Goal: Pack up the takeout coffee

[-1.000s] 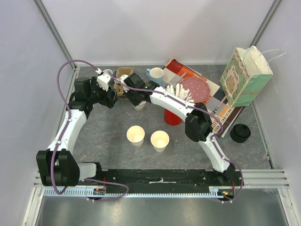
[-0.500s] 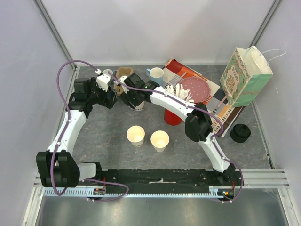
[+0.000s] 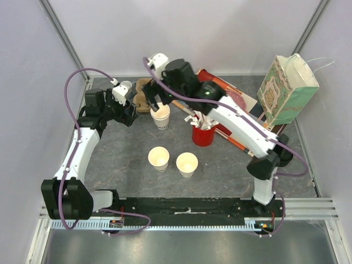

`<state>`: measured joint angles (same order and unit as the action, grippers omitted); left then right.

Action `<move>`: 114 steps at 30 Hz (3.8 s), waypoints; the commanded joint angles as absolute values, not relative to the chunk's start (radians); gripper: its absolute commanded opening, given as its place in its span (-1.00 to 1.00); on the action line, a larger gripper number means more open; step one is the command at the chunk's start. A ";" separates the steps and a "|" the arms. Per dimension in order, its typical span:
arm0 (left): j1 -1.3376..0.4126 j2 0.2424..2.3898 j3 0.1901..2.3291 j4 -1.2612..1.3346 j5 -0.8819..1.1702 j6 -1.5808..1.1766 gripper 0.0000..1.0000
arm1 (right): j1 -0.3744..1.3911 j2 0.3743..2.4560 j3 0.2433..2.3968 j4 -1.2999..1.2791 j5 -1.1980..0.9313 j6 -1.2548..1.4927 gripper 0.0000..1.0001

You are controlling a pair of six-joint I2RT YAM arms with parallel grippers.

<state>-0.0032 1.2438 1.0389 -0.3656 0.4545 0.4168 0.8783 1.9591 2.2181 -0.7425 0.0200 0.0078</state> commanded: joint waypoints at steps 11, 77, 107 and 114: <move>-0.006 1.230 1.077 -0.426 0.577 0.390 0.96 | 0.617 1.435 1.786 -0.856 0.397 0.208 0.80; -0.006 1.273 1.097 -0.518 0.701 0.408 0.82 | -0.486 1.361 1.025 -0.768 0.201 0.558 0.92; -0.005 1.290 1.104 -0.526 0.701 0.423 0.82 | -0.135 1.302 1.126 -0.969 0.247 0.566 0.63; -0.002 1.293 1.106 -0.525 0.678 0.434 0.82 | 0.209 1.218 1.022 -1.020 0.262 0.764 0.58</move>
